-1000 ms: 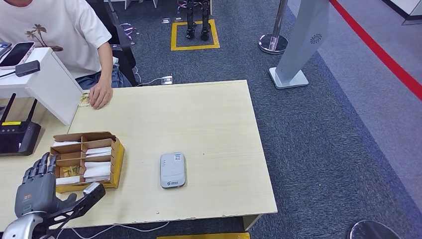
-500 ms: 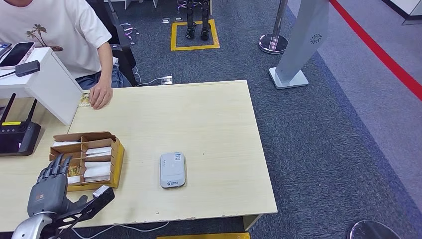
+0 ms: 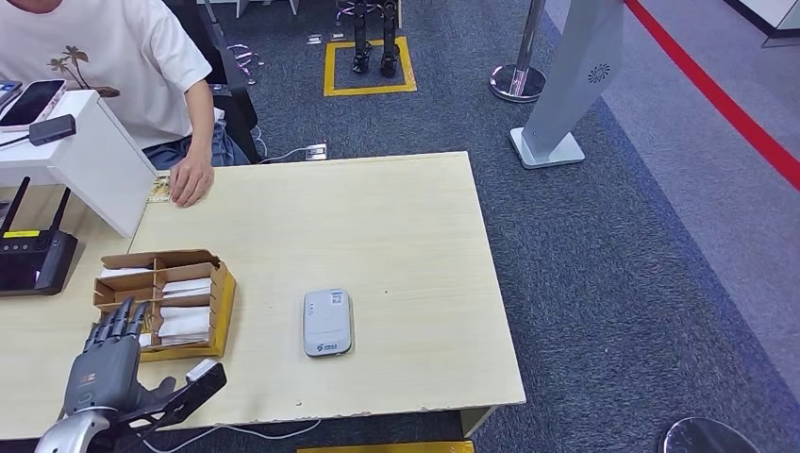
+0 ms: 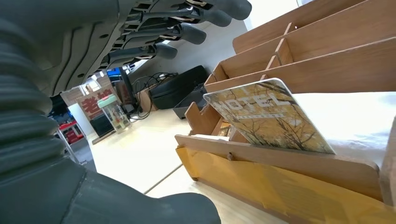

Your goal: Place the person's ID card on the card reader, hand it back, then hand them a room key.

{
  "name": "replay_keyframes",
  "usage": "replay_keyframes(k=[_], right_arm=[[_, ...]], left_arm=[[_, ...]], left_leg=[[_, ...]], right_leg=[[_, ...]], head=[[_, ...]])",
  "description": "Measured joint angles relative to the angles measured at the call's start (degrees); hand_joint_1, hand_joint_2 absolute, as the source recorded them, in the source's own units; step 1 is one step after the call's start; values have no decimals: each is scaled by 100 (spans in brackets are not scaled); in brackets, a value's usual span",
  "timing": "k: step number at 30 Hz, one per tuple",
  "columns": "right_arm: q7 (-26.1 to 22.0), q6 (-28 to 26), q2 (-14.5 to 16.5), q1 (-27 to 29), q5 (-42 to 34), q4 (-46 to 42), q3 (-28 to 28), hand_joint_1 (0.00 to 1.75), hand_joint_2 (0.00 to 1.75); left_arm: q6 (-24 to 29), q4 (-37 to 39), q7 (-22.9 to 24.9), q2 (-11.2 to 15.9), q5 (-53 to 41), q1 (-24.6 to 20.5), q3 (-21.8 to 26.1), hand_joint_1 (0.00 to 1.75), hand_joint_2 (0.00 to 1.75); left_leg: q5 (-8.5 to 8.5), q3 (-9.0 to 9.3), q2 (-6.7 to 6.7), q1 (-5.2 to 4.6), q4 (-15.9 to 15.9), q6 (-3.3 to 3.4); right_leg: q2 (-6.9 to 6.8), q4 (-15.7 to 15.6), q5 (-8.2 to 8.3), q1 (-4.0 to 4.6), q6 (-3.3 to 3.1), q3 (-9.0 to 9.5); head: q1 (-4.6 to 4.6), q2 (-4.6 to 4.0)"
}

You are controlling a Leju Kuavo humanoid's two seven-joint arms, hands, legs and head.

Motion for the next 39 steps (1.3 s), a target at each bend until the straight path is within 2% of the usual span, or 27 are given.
replay_keyframes(k=[19, 31, 39], right_arm=[[47, 52, 0, 0, 13, 1, 0, 0, 0], [86, 50, 0, 1, 75, 1, 0, 0, 0], [149, 36, 0, 3, 63, 1, 0, 0, 0]], left_arm=[[14, 2, 243, 81, 49, 167, -654, 0, 175], [3, -2, 385, 210, 54, 165, -746, 0, 175], [-5, -102, 651, 235, -189, 168, -756, 0, 175]], left_leg=[[0, 0, 0, 0, 0, 0], [0, 0, 0, 0, 0, 0], [0, 0, 0, 0, 0, 0]], right_leg=[[0, 0, 0, 0, 0, 0], [0, 0, 0, 0, 0, 0], [0, 0, 0, 0, 0, 0]], head=[[-1, 0], [1, 0], [1, 0]])
